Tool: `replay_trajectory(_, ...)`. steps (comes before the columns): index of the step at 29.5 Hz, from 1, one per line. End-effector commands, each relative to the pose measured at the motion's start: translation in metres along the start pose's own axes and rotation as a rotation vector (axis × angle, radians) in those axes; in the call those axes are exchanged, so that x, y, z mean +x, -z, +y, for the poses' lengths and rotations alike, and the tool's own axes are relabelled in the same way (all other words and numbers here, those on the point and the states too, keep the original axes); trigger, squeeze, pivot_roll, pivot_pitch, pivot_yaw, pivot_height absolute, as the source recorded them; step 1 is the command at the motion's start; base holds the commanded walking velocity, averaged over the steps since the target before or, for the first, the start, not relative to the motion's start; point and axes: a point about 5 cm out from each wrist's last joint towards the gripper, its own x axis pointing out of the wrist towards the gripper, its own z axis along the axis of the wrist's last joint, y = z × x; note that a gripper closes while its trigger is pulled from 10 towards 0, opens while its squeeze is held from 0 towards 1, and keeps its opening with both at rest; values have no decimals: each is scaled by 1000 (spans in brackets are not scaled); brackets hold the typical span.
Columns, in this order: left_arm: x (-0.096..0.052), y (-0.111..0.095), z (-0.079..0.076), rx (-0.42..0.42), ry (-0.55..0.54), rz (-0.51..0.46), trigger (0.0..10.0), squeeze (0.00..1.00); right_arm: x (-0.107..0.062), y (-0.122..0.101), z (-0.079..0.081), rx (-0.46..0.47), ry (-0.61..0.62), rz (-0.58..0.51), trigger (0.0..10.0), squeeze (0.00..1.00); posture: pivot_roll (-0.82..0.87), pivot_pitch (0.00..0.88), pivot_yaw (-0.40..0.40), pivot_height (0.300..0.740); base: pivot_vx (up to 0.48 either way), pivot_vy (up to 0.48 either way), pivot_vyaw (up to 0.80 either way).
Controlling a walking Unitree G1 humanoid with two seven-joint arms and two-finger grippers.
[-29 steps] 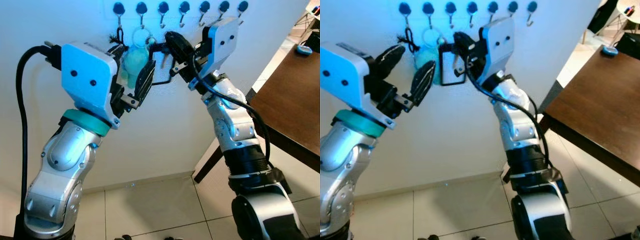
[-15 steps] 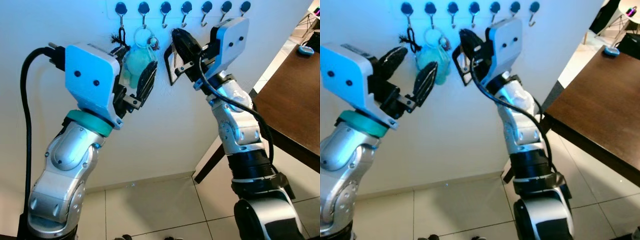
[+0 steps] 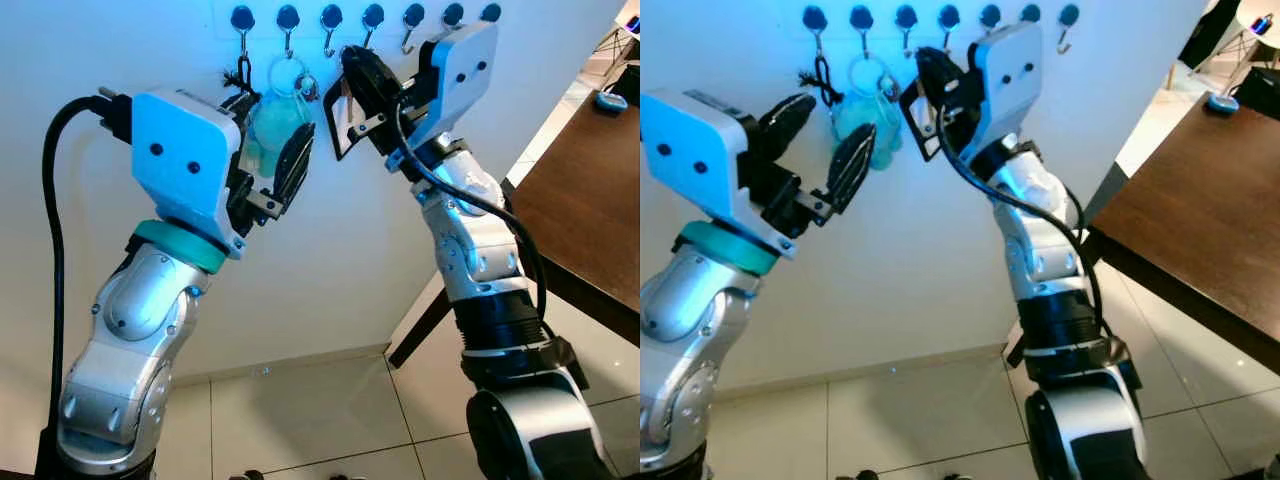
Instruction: Hang keys on a hook
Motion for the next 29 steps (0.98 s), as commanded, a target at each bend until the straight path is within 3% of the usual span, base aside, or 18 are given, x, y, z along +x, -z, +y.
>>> replay_trajectory(1,1,0,-1,10,-4,-10,10000,0,3,-1,-1,-6,-4,-7,10000,0,-45,51,37,740,0,0,0)
replay_trajectory(17,0,1,-1,5,-11,0,10000,0,22,-5,6,10,-38,-31,10000,0,-29,68,29,740,0,0,0)
replay_trajectory(29,-2,0,-1,6,-15,-1,10000,0,26,0,9,20,-59,-25,10000,0,-20,76,25,740,0,0,0)
